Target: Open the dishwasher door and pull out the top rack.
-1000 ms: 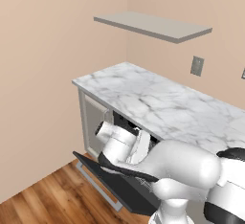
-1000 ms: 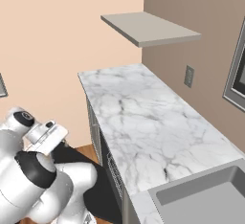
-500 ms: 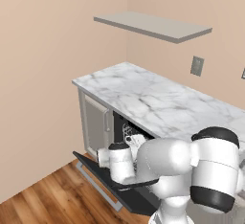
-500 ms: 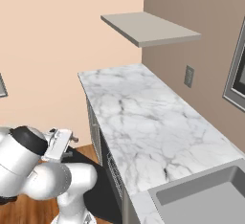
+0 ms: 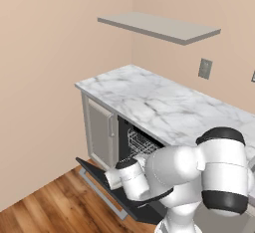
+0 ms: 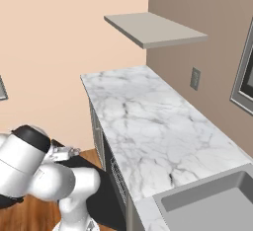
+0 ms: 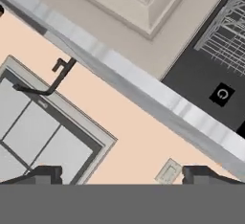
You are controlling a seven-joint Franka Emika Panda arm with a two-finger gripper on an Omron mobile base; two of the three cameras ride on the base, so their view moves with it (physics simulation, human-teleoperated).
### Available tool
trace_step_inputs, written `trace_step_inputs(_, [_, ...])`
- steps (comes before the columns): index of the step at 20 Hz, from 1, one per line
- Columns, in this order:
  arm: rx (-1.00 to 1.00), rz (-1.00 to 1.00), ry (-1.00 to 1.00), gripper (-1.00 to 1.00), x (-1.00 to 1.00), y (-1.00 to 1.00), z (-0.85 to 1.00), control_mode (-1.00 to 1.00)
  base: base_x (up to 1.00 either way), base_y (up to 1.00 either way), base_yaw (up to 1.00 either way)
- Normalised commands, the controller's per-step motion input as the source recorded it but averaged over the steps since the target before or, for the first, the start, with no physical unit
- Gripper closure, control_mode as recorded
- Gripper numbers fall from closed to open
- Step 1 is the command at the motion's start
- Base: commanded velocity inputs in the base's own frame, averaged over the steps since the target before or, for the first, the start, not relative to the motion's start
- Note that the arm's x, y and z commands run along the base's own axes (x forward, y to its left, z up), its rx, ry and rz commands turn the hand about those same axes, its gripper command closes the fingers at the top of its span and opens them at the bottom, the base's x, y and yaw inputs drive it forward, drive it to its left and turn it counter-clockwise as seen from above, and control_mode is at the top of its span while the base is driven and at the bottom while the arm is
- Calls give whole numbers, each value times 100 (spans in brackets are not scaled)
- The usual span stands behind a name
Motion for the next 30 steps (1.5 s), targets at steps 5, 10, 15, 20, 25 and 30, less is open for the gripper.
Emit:
trace_step_inputs(5, [37,6,50,-100,12,-18,4,-100,0,0,0])
trace_step_inputs(10, [38,0,40,-100,16,-26,-4,-100,0,0,0])
trace_step_inputs(15, [19,-5,27,-100,7,-10,-63,-100,0,0,0])
trace_step_inputs(20, [13,-16,20,-100,0,0,-91,-100,0,0,0])
trace_step_inputs(25, [12,-18,13,-100,1,2,-84,-100,0,0,0])
trace_step_inputs(30, [3,-18,1,-100,0,0,-68,-100,0,0,0])
